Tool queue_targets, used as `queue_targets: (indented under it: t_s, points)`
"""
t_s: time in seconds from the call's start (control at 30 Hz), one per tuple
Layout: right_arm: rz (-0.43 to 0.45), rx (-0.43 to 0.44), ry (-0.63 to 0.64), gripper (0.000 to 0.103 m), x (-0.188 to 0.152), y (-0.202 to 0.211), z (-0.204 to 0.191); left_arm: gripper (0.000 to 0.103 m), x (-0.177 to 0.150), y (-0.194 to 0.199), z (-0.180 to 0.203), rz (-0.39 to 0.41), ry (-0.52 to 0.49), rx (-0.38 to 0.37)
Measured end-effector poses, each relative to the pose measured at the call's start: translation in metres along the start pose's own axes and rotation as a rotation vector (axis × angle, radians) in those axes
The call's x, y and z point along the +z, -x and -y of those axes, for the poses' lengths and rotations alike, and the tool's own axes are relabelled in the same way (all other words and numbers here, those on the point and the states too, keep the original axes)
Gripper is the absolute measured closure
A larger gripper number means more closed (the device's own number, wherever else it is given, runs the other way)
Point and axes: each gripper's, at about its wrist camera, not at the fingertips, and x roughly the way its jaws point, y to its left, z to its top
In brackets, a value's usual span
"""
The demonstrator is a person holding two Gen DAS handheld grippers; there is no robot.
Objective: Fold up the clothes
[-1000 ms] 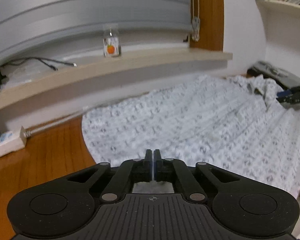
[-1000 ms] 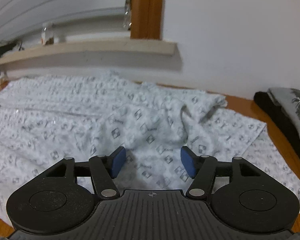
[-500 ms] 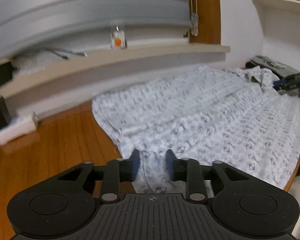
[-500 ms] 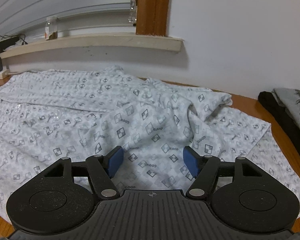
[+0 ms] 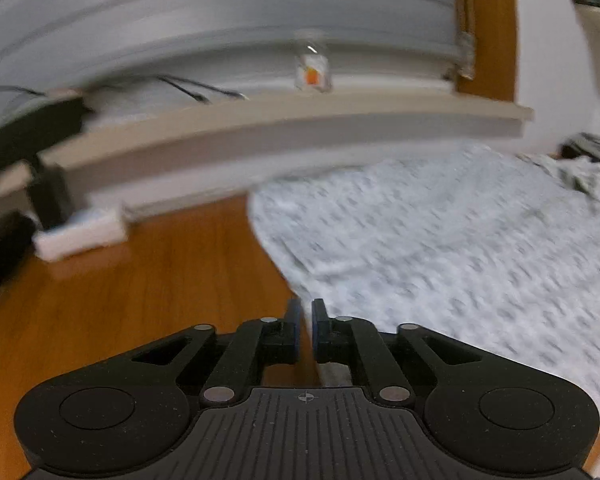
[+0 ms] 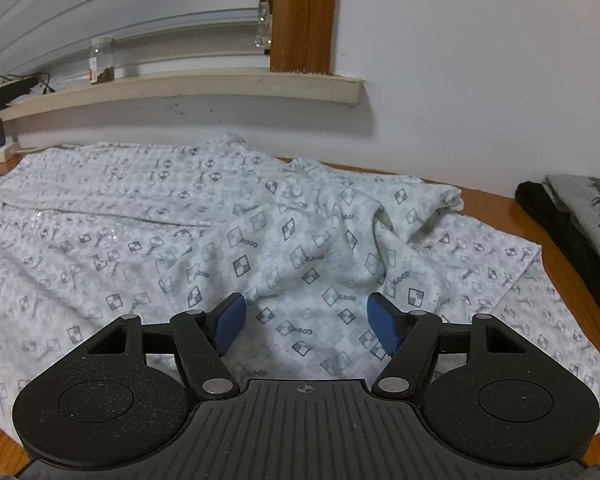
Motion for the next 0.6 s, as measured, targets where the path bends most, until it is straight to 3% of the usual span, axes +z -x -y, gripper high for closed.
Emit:
queue_targets:
  t_s: [0.07, 0.1, 0.33, 0.43, 0.5, 0.6]
  points:
    - [0.002, -0.004, 0.003, 0.034, 0.000, 0.000, -0.001, 0.038, 0.012, 0.002, 0.011, 0.034, -0.001, -0.035]
    - [0.005, -0.005, 0.004, 0.032, -0.001, 0.001, -0.001, 0.033, 0.019, 0.003, 0.017, 0.050, -0.004, -0.056]
    - [0.041, 0.010, -0.069, 0.028, -0.002, 0.008, 0.011, 0.017, 0.053, -0.029, 0.088, 0.066, -0.045, -0.258]
    - [0.068, 0.012, -0.117, 0.028, -0.002, 0.013, 0.020, 0.000, 0.058, -0.050, 0.117, 0.048, -0.052, -0.338]
    - [0.081, 0.004, -0.138, 0.029, -0.001, 0.017, 0.027, 0.000, 0.062, -0.063, 0.137, 0.036, -0.056, -0.392]
    - [0.074, 0.018, -0.170, 0.053, 0.004, 0.021, 0.039, 0.000, 0.055, -0.083, 0.149, 0.003, -0.060, -0.419]
